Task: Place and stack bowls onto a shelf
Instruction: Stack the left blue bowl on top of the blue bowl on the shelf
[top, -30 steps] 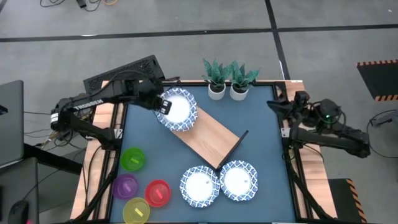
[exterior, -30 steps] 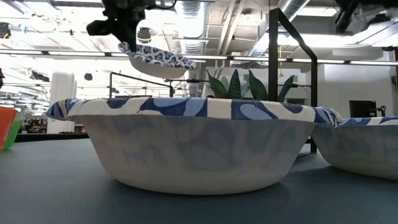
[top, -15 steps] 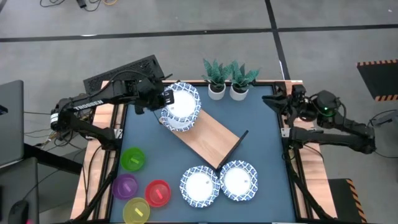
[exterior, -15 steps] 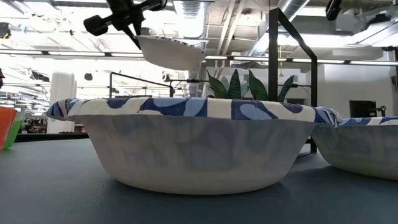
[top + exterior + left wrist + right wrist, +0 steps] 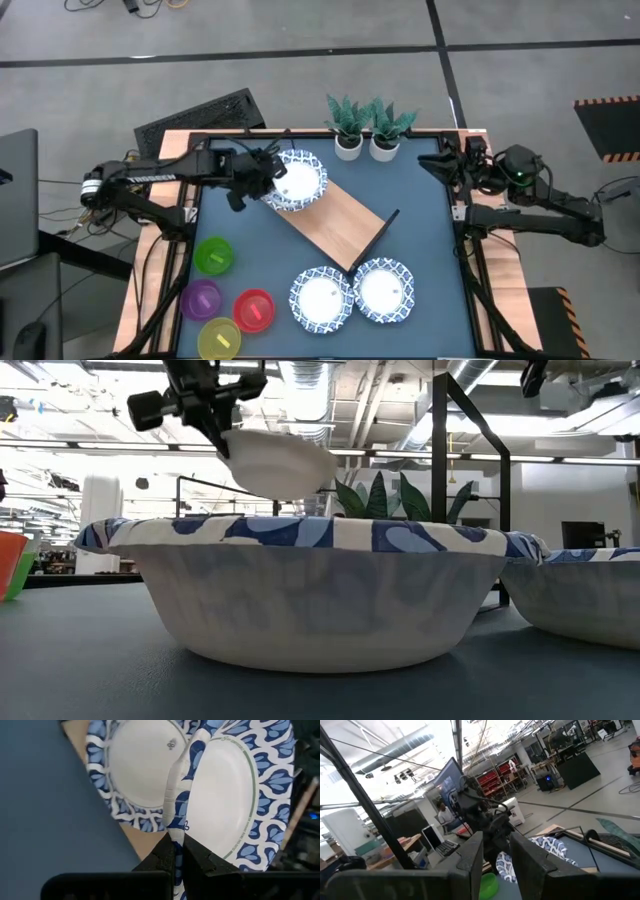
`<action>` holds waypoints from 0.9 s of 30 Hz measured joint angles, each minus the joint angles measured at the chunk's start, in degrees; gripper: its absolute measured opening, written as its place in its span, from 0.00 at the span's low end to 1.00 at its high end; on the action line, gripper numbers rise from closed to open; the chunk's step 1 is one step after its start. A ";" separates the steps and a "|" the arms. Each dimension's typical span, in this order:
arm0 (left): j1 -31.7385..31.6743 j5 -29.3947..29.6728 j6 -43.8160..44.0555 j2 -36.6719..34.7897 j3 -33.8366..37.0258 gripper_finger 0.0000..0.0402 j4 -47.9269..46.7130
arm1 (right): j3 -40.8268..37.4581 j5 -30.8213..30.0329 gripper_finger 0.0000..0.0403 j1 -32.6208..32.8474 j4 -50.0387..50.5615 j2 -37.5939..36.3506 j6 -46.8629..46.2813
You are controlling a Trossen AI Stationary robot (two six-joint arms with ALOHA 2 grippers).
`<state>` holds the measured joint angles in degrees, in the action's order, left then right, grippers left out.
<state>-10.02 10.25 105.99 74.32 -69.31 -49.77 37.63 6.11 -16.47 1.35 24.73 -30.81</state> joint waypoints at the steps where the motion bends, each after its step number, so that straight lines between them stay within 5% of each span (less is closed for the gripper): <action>1: -0.02 0.19 0.48 -0.03 0.86 0.00 1.71 | 0.00 0.00 0.30 0.00 0.17 0.00 0.00; 27: 1.08 7.80 16.80 -0.07 13.30 0.00 11.37 | 0.00 0.00 0.30 0.00 1.68 0.00 1.00</action>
<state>-8.95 18.05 122.79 74.26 -56.02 -38.40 37.63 6.11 -16.47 3.03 24.73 -29.81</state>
